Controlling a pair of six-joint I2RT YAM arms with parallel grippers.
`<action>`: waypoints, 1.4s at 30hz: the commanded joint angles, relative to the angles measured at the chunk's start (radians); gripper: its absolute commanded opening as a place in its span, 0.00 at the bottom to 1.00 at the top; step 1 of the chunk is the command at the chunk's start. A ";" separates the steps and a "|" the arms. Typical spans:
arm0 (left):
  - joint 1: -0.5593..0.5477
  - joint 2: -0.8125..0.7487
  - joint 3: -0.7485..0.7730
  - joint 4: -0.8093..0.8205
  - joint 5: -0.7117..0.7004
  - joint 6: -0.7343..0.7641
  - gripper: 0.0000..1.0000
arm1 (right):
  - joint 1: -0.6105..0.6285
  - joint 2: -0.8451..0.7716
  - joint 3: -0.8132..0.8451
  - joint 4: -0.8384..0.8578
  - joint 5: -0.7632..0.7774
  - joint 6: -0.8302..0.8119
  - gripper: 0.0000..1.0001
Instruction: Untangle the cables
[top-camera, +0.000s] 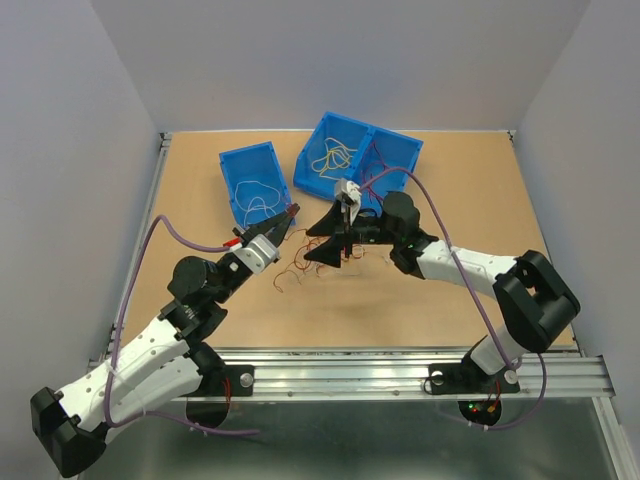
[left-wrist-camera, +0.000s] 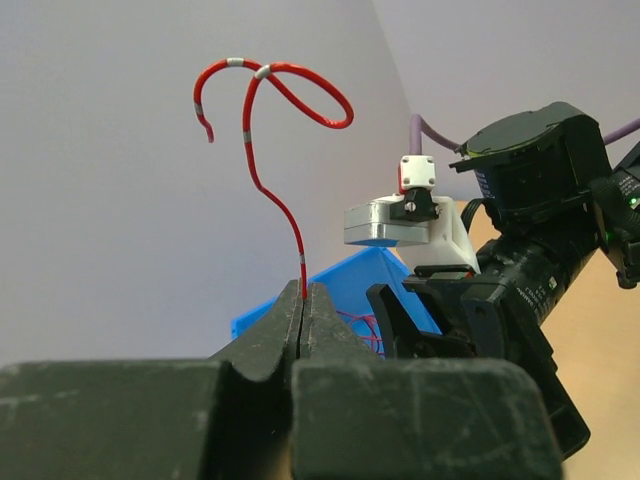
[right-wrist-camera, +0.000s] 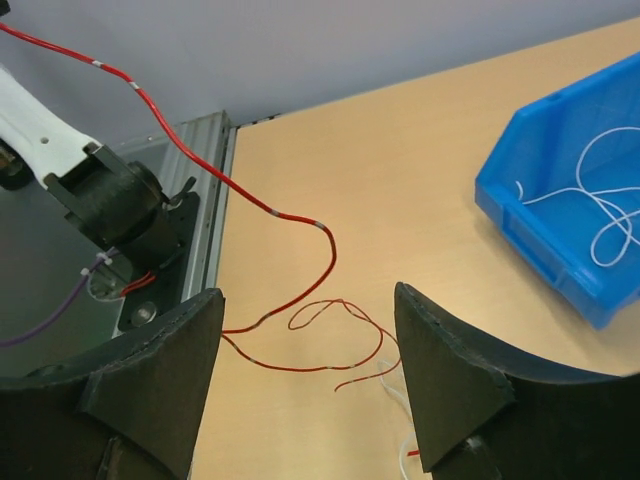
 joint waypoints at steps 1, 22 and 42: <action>0.006 -0.009 -0.007 0.077 -0.016 -0.007 0.00 | 0.020 0.012 0.060 0.102 -0.048 0.048 0.73; 0.008 0.034 -0.082 0.238 -0.294 0.010 0.04 | 0.025 -0.135 0.081 -0.143 0.786 0.048 0.01; 0.055 0.532 0.028 0.227 -0.311 -0.044 0.00 | -0.138 -0.199 0.330 -0.277 1.059 0.200 0.01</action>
